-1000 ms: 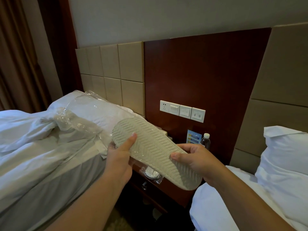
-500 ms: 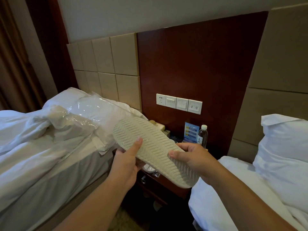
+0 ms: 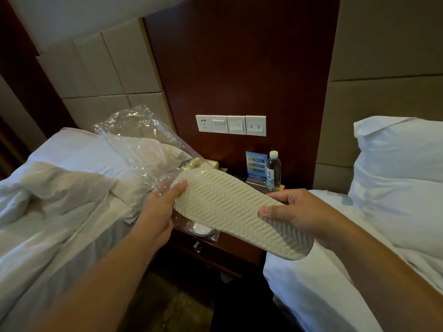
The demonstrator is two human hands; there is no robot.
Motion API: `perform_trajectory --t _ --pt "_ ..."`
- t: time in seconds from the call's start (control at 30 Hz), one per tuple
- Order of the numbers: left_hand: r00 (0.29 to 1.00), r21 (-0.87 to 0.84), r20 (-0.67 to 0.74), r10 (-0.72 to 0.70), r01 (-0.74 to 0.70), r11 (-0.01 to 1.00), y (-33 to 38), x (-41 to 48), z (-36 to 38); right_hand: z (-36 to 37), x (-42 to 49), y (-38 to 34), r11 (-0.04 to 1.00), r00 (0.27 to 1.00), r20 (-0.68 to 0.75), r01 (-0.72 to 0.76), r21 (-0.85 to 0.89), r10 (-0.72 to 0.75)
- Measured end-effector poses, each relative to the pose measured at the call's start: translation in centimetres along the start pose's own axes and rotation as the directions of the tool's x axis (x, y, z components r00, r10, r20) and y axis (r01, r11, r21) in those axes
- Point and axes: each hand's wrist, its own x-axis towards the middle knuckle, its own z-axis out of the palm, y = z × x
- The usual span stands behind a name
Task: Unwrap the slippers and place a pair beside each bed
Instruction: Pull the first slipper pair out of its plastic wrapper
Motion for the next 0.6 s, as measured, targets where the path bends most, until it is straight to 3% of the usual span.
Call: perform_trajectory --t 0.27,0.4,0.6 --pt "0.994 0.225 -0.046 -0.096 0.104 0.969 -3.6 4.8 -0.2 -5.4 -2.0 2.1 0.984 0.990 -0.031 -0.138 -0.112 0.136" --pt "0.995 0.359 0.031 -0.097 0.079 0.930 -5.9 6.6 0.5 -6.6 -2.3 3.8 0.981 0.975 -0.108 -0.196 -0.009 0.194" --pt "0.903 0.538 0.228 -0.365 0.196 0.820 -10.4 8.0 2.7 -5.9 0.0 6.7 0.961 0.936 -0.260 -0.187 0.204 0.237"
